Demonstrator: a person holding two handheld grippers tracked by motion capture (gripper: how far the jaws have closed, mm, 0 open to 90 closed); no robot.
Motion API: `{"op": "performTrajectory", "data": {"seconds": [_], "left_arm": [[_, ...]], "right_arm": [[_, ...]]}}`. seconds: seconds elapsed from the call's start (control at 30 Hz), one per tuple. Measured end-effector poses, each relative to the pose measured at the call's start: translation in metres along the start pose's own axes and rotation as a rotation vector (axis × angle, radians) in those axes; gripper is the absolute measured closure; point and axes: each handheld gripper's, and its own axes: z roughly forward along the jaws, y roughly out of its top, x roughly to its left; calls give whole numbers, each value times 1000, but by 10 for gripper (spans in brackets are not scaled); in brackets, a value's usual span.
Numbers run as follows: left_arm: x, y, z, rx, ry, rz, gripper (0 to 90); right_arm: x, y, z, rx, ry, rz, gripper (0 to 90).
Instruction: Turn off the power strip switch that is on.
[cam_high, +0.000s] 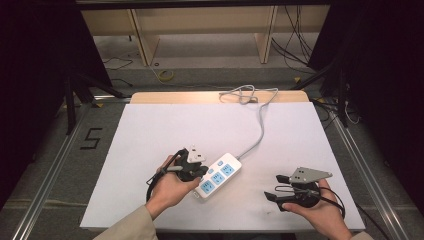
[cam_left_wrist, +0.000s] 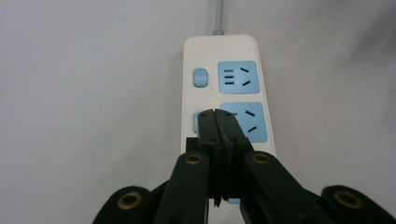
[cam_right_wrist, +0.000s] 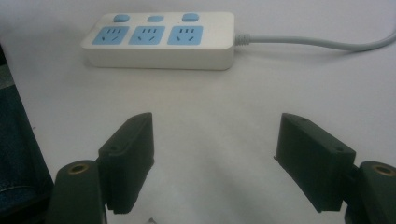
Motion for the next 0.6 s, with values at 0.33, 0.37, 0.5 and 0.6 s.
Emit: {"op": "performTrajectory", "data": {"seconds": [0.33, 0.37, 0.5, 0.6], "left_arm": [[-1, 6, 8, 23, -3, 0, 896], [-1, 6, 8, 26, -4, 1, 896], [0, 8, 11, 36, -3, 2, 896], [0, 10, 13, 40, -2, 2, 896]], "right_arm": [[0, 0, 1, 7, 1, -3, 283], [0, 0, 2, 8, 2, -3, 284], [0, 0, 2, 7, 2, -1, 283], [0, 0, 3, 8, 1, -2, 283]]}}
